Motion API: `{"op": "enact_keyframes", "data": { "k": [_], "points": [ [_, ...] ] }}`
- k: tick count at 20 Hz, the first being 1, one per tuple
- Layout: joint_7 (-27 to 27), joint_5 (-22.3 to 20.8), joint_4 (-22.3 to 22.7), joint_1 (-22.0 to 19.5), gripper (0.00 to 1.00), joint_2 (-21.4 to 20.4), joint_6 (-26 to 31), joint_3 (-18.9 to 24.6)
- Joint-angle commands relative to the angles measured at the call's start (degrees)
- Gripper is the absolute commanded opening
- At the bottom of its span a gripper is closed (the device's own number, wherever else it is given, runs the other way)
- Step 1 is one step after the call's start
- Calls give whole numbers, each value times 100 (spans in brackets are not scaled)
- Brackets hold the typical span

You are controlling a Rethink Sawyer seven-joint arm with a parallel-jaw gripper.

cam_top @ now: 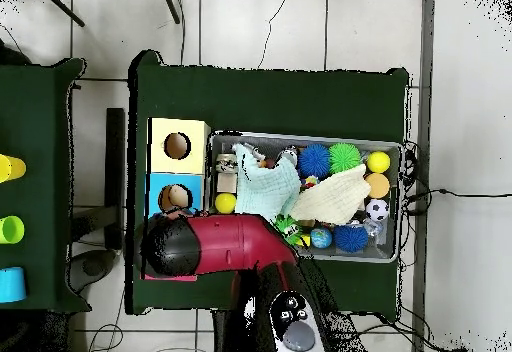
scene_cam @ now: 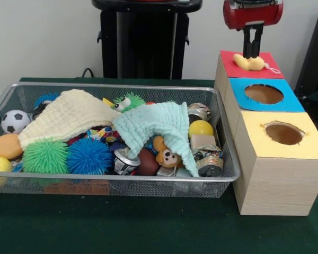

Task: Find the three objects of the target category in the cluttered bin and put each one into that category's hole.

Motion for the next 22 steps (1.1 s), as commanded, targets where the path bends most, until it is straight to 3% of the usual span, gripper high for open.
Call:
{"op": "enact_keyframes", "data": {
  "k": [1, 13, 22],
  "points": [
    [388, 172, 411, -99, 0, -239, 550, 251],
    [440, -68, 316, -40, 0, 164, 142, 176],
    [427, -45, 889, -88, 0, -197, -51, 208]
  ]
}}
